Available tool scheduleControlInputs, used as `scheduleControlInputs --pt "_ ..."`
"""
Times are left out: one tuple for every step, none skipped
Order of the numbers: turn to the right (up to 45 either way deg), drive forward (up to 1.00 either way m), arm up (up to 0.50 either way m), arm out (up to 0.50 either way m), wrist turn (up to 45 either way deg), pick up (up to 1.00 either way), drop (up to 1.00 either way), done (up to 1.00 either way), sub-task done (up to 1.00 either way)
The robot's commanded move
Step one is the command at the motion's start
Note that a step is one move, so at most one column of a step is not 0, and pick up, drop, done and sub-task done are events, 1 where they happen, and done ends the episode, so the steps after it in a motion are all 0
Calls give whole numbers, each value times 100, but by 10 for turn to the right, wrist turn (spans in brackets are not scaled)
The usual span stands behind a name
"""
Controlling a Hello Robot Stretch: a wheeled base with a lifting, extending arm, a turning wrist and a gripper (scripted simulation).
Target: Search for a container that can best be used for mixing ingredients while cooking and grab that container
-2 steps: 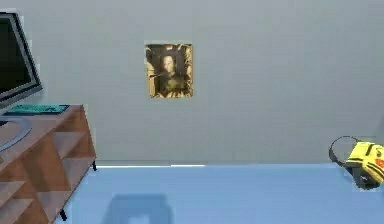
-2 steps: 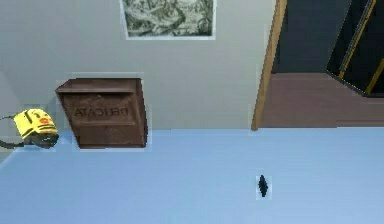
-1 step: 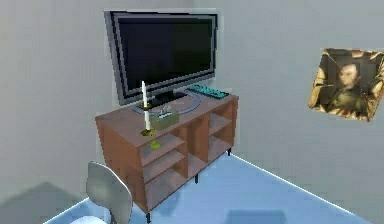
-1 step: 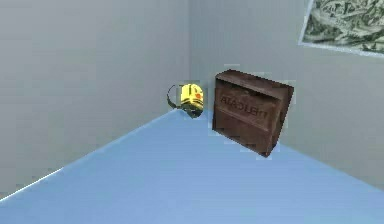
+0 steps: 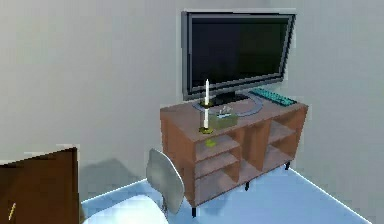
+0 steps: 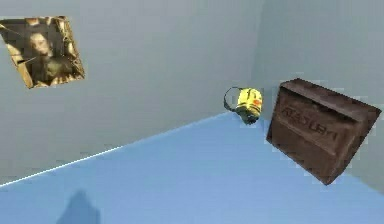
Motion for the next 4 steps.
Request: scheduleControlInputs --pt "0 25 0 0 0 0 0 0 0" --pt "-450 0 0 0 0 0 0 0 0" --pt "-450 0 0 0 0 0 0 0 0" --pt "-450 0 0 0 0 0 0 0 0"
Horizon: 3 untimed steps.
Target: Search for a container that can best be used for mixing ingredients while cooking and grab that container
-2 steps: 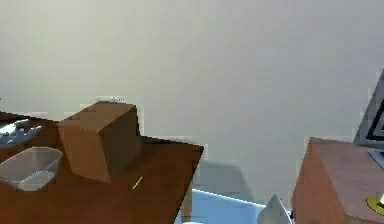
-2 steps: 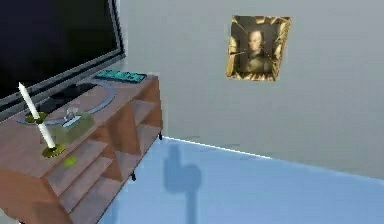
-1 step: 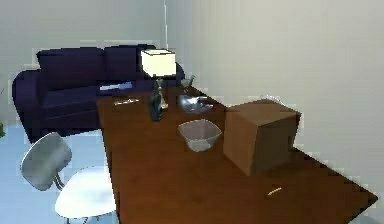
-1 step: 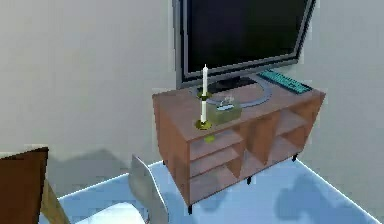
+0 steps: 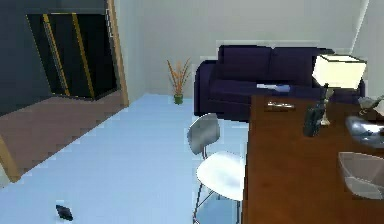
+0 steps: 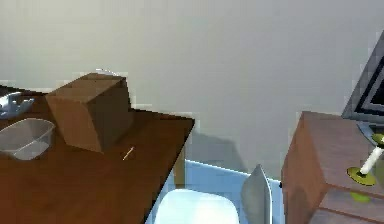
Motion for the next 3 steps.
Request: scheduleControlInputs --pt "-390 0 0 0 0 0 0 0 0" --pt "-30 0 0 0 0 0 0 0 0" --pt "0 25 0 0 0 0 0 0 0"
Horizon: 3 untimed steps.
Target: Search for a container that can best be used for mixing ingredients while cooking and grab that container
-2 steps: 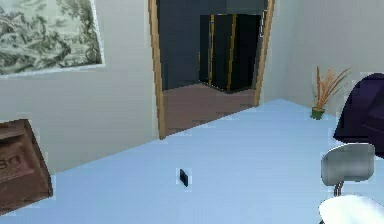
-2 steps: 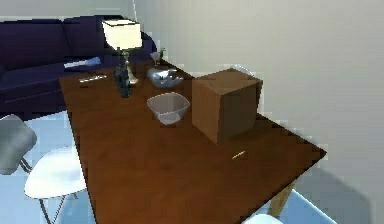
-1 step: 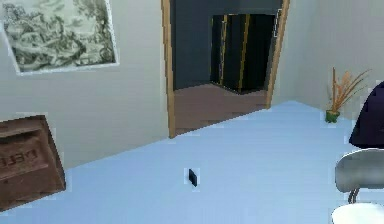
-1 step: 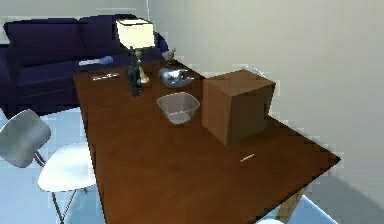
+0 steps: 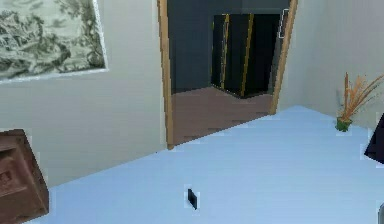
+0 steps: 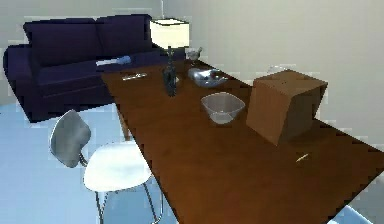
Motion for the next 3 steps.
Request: scheduleControlInputs --pt "360 0 0 0 0 0 0 0 0" --pt "0 20 0 0 0 0 0 0 0" --pt "-120 0 0 0 0 0 0 0 0"
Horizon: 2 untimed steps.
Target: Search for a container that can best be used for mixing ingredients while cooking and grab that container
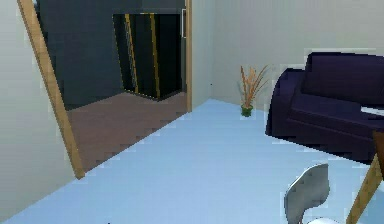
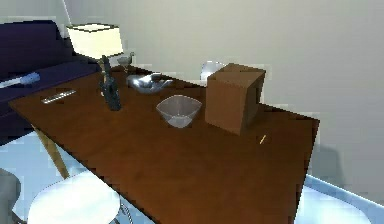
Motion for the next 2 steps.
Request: scheduleControlInputs --pt "0 0 50 0 0 0 0 0 0" --pt "0 0 38 0 0 0 0 0 0"
